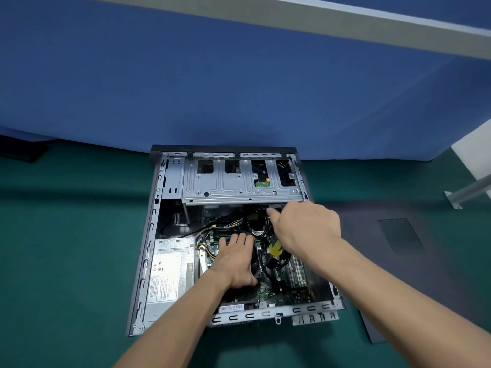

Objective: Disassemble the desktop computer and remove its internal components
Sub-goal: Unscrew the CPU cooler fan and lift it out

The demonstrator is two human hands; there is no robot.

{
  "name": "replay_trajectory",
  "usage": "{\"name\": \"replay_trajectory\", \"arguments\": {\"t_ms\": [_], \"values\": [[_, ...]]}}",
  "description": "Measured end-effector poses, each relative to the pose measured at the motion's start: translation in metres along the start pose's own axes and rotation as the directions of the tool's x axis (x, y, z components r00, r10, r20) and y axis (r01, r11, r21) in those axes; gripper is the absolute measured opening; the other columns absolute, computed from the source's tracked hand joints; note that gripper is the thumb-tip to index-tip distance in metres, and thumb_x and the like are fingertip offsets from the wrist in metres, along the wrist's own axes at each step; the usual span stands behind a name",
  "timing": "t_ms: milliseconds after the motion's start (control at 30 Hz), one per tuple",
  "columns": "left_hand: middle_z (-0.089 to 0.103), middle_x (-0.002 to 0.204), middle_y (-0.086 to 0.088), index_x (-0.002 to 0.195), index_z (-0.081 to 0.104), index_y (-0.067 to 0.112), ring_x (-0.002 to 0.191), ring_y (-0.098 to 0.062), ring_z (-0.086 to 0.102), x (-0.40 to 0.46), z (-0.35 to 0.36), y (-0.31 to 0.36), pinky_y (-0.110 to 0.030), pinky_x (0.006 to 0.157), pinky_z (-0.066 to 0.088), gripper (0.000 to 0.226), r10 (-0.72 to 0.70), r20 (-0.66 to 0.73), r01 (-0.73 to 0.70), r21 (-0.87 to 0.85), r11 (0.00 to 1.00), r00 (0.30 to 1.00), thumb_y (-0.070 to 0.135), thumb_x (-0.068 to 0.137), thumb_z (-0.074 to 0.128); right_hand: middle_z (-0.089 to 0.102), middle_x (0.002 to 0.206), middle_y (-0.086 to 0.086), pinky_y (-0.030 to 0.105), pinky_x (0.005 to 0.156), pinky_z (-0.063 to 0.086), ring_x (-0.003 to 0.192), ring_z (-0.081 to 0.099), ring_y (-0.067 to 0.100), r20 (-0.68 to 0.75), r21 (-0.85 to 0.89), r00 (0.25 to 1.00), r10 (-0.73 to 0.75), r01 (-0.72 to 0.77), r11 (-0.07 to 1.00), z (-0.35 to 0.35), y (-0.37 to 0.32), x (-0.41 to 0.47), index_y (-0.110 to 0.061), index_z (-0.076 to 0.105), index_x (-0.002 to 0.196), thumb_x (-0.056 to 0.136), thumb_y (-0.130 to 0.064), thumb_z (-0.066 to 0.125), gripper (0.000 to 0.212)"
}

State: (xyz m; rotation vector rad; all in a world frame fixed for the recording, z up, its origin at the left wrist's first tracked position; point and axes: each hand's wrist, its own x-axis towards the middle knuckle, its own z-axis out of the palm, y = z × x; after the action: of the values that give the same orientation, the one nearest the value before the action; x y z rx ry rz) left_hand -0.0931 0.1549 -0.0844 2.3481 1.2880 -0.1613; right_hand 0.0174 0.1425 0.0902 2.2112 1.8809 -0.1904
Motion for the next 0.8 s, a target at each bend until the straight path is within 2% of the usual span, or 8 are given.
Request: {"name": "replay_trajectory", "arguments": {"t_ms": [167,233,333,400,500,567,667,800], "values": [[0.038,0.124,-0.004,0.129,0.031,0.013,0.114,-0.023,0.034,0.0,0.0,0.001,-0.042,0.1,0.027,0.086,-0.002,-0.004,0.002,0.002,1.0,1.0,0.046,0.062,0.074,0.062,0.107,0.01,0.033,0.066,0.032,0.095,0.056,0.031,0.108,0.056,0.974,-0.201,0.196,0.979,-0.005,0.003,-0.002,-0.014,0.042,0.101,0.095,-0.042,0.041,0.029],[0.039,0.124,-0.003,0.127,0.033,0.014,0.114,-0.022,0.035,-0.001,0.0,0.0,-0.042,0.1,0.027,0.084,-0.002,-0.007,0.002,-0.012,1.0,1.0,0.045,0.062,0.074,0.061,0.108,0.009,0.032,0.067,0.033,0.089,0.053,0.029,0.145,0.035,0.972,-0.186,0.182,0.983,-0.007,0.006,0.0,-0.016,0.04,0.099,0.094,-0.043,0.041,0.028],[0.039,0.124,-0.003,0.124,0.034,0.014,0.114,-0.022,0.035,-0.001,0.0,-0.001,-0.042,0.099,0.027,0.081,0.0,-0.006,0.0,-0.008,1.0,1.0,0.046,0.061,0.074,0.062,0.109,0.008,0.033,0.068,0.035,0.098,0.058,0.03,0.073,-0.038,0.989,-0.125,0.128,0.991,-0.004,0.007,-0.002,-0.014,0.052,0.105,0.097,-0.05,0.034,0.042],[0.039,0.124,-0.004,0.123,0.034,0.014,0.114,-0.022,0.035,-0.001,0.0,0.0,-0.042,0.099,0.027,0.08,0.002,-0.004,-0.002,-0.005,1.0,1.0,0.046,0.062,0.074,0.061,0.11,0.011,0.033,0.069,0.035,0.1,0.058,0.032,0.027,-0.031,0.976,-0.216,0.217,0.976,0.0,0.01,-0.004,-0.012,0.05,0.109,0.098,-0.041,0.035,0.034],[0.039,0.124,-0.004,0.122,0.035,0.013,0.113,-0.022,0.035,-0.001,-0.001,0.0,-0.041,0.099,0.027,0.078,0.003,-0.007,-0.003,-0.009,1.0,1.0,0.044,0.062,0.073,0.053,0.111,0.008,0.035,0.076,0.043,0.098,0.056,0.034,0.094,0.077,0.917,-0.388,0.382,0.921,-0.003,0.015,-0.005,-0.017,0.044,0.113,0.093,-0.026,0.046,0.022],[0.039,0.124,-0.004,0.124,0.034,0.013,0.113,-0.023,0.035,-0.001,-0.002,0.0,-0.041,0.099,0.027,0.079,0.006,-0.01,-0.006,-0.009,1.0,1.0,0.044,0.063,0.073,0.055,0.109,0.008,0.034,0.072,0.04,0.099,0.057,0.033,0.076,0.028,0.922,-0.379,0.378,0.925,-0.002,0.015,-0.005,-0.016,0.043,0.112,0.093,-0.033,0.049,0.026],[0.039,0.126,-0.005,0.128,0.032,0.012,0.115,-0.023,0.035,-0.001,-0.003,0.0,-0.041,0.101,0.027,0.083,0.005,0.0,-0.005,-0.005,1.0,1.0,0.044,0.063,0.074,0.062,0.102,0.009,0.033,0.064,0.033,0.097,0.06,0.031,-0.028,-0.111,0.954,-0.299,0.295,0.949,0.001,0.013,-0.005,-0.011,0.048,0.107,0.095,-0.055,0.035,0.047],[0.04,0.123,-0.004,0.122,0.035,0.014,0.112,-0.023,0.036,-0.001,-0.002,0.0,-0.04,0.098,0.028,0.077,0.006,-0.007,-0.006,0.0,1.0,1.0,0.044,0.062,0.073,0.055,0.108,0.006,0.034,0.072,0.04,0.096,0.057,0.032,0.03,0.078,0.884,-0.466,0.463,0.883,-0.002,0.013,-0.007,-0.016,0.044,0.106,0.092,-0.032,0.046,0.022]]}}
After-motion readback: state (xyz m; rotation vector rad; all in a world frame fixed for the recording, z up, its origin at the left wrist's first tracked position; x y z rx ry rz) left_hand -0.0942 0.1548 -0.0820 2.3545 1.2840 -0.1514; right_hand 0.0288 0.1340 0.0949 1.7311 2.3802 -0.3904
